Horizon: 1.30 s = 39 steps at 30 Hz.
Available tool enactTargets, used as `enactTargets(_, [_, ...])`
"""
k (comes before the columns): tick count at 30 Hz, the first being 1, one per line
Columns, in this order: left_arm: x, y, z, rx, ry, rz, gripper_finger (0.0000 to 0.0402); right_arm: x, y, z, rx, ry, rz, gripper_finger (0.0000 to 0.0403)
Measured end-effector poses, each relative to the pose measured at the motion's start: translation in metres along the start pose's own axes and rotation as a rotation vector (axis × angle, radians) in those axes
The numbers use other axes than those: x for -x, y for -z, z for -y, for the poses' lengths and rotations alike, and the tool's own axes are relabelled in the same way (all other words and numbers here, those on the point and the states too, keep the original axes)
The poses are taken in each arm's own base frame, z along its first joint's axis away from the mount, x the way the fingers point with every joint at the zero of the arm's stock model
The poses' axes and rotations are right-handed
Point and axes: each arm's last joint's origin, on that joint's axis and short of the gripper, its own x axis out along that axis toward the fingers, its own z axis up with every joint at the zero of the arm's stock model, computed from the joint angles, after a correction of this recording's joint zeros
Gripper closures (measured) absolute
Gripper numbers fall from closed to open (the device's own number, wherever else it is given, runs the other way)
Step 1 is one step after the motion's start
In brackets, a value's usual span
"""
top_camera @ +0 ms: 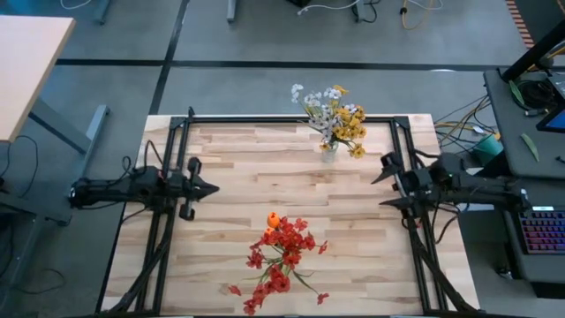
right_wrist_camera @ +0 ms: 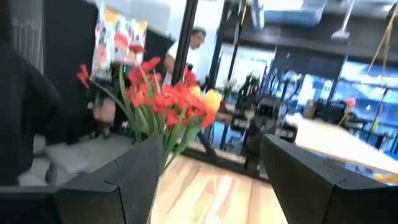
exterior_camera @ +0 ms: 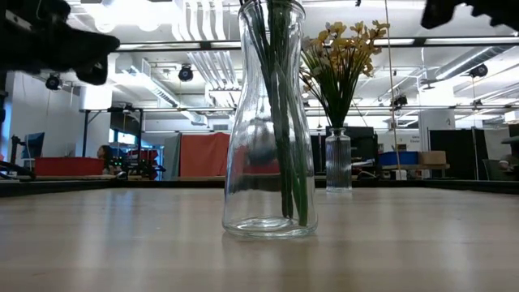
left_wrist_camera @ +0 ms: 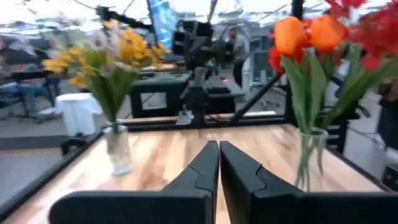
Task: Sort flowers into vase by color
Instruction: Return to Home Position
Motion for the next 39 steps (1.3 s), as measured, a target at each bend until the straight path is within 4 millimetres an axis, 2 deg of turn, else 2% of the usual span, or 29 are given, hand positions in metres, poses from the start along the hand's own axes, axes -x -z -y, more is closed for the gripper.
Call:
enactTargets(4, [-0.006,0.023,0.002,0.012,0.031,0.047,0.0401,0.013,0.018,-0.009,-0.013,0.014,0.078,0.0138])
enactTargets(8, [-0.007,0.026,0.002,0.053,0.043,0.015,0.0401,0.020,0.038,-0.013,-0.057,0.085,0.083,0.0138])
enactTargets(11, [-0.007,0.026,0.003,0.067,0.054,0.017,0.0401,0.018,0.065,-0.011,-0.126,0.201,-0.001,0.0138])
enactTargets(13, [-0.008,0.028,0.003,0.087,0.055,-0.006,0.0401,0.019,0.089,-0.010,-0.218,0.330,-0.145,0.0138])
enactTargets(15, [-0.008,0.028,0.003,0.093,0.054,-0.004,0.0401,0.020,0.098,-0.009,-0.237,0.397,-0.238,0.0138])
enactTargets(22, [-0.009,0.027,0.000,0.130,-0.025,-0.018,0.0401,0.018,0.089,-0.007,-0.102,0.388,-0.161,0.0138])
enactTargets(28, [-0.010,0.028,0.001,0.130,-0.025,-0.027,0.0401,0.018,0.094,-0.008,-0.169,0.395,-0.202,0.0138])
enactTargets(39, [-0.011,0.030,0.001,0.130,-0.025,-0.051,0.0401,0.018,0.094,-0.008,-0.171,0.394,-0.208,0.0138])
